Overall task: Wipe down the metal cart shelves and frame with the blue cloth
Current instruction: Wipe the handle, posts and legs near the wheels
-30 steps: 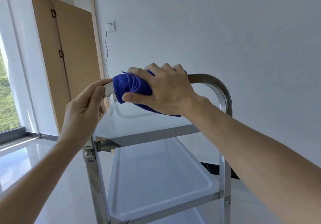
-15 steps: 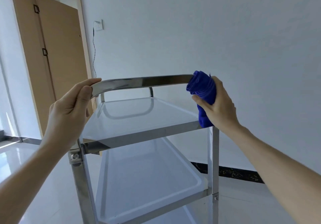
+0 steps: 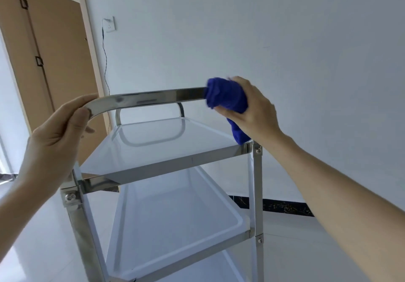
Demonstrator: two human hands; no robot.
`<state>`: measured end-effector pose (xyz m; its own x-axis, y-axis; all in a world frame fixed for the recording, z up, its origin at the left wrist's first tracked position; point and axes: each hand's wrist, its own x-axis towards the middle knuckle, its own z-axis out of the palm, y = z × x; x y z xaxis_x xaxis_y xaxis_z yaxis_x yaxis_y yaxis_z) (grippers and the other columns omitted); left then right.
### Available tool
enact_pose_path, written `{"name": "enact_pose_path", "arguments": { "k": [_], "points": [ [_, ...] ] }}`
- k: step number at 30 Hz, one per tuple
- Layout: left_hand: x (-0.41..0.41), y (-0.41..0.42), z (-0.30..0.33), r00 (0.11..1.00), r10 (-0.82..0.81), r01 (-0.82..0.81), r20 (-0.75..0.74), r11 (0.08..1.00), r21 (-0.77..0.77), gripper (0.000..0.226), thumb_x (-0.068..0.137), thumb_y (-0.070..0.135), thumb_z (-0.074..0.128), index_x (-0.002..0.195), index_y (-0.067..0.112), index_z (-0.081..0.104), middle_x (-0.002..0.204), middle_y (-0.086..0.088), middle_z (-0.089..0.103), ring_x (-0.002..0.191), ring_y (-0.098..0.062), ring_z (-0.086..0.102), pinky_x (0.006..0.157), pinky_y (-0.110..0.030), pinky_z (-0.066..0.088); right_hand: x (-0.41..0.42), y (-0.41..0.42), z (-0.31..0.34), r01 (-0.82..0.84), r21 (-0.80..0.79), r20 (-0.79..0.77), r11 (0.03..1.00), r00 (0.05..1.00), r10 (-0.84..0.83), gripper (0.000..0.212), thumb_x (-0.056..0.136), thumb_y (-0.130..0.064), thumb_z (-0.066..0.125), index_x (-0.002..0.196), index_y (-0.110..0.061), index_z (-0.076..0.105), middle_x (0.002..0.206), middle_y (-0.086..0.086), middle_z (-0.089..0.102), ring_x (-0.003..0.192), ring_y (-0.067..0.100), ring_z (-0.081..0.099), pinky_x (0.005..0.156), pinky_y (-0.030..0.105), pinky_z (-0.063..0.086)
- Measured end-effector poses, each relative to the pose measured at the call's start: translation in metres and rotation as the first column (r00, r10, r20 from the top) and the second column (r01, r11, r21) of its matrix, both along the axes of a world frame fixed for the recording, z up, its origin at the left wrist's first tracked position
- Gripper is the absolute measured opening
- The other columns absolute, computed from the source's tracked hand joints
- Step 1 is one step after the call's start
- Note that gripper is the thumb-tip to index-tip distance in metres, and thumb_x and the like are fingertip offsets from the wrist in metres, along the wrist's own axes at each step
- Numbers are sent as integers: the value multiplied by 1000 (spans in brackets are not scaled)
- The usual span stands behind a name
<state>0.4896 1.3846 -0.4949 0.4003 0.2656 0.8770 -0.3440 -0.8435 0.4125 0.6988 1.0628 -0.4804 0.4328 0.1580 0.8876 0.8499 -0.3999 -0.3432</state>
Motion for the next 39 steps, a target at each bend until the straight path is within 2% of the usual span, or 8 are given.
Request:
{"name": "enact_pose_path", "arguments": {
  "k": [3, 9, 13, 17, 20, 24, 32, 39],
  "points": [
    [-3, 5, -22, 996, 83, -84, -18, 995, -46, 52, 94, 63, 46, 144, 48, 40, 109, 11, 65, 93, -15, 64, 77, -46, 57, 9, -14, -37, -129, 179, -208, 975, 964, 166, 63, 80, -57, 72, 132, -45, 39, 109, -25, 64, 95, 3, 64, 87, 41, 54],
    [-19, -24, -82, 993, 106, -117, -54, 943, -311, 67, 86, 52, 55, 143, 63, 21, 110, 14, 67, 94, -15, 69, 75, -57, 55, -2, -2, -73, -54, 299, -175, 953, 978, 110, 77, 80, -46, 76, 143, -35, 33, 130, -17, 53, 112, 6, 55, 83, 26, 48],
    [-31, -38, -107, 994, 75, -93, -74, 956, -278, 71, 98, 19, 56, 145, 58, 20, 105, 25, 71, 98, 15, 61, 81, -38, 43, -7, 3, -117, -37, 359, -273, 933, 952, 142, 83, 80, -37, 81, 146, -23, 31, 134, -7, 52, 114, 11, 56, 87, 28, 50],
    [-31, -37, -135, 992, 20, -72, -126, 903, -423, 71, 98, 16, 57, 144, 56, 22, 112, 21, 65, 106, -19, 65, 92, -59, 47, -10, 7, -171, -1, 379, -448, 926, 875, 184, 75, 77, -31, 83, 135, -31, 36, 111, -11, 63, 90, 0, 63, 75, 27, 52],
    [-28, -32, -165, 984, -53, -49, -171, 838, -544, 67, 98, 12, 57, 142, 50, 23, 108, 16, 63, 101, -21, 67, 97, -60, 48, -13, 8, -209, 34, 385, -549, 922, 812, 199, 66, 76, -24, 83, 124, -36, 39, 100, -15, 64, 79, -5, 63, 64, 19, 45],
    [-26, -32, -186, 972, -51, -77, -228, 852, -518, 45, 99, 7, 52, 125, 38, 33, 112, 15, 62, 96, -13, 66, 92, -57, 51, -20, 7, -230, 65, 375, -628, 925, 752, 202, 57, 77, -21, 83, 115, -30, 42, 92, -8, 65, 73, 6, 65, 65, 26, 46],
    [-23, -31, -193, 985, -23, -75, -173, 840, -537, 31, 100, 14, 50, 108, 40, 37, 99, 9, 61, 77, -5, 66, 73, -35, 50, -3, 19, -139, 151, 419, -494, 895, 865, 85, 58, 73, -34, 81, 115, -26, 42, 95, -16, 62, 80, 5, 64, 71, 31, 53],
    [-27, -32, -191, 983, -46, -57, -177, 843, -535, 33, 99, 11, 52, 104, 42, 42, 96, 13, 61, 83, -11, 66, 76, -38, 51, -25, 14, -272, 147, 393, -592, 908, 795, 127, 60, 79, -18, 80, 123, -31, 41, 103, -14, 65, 84, -1, 64, 73, 22, 53]
  ]
}}
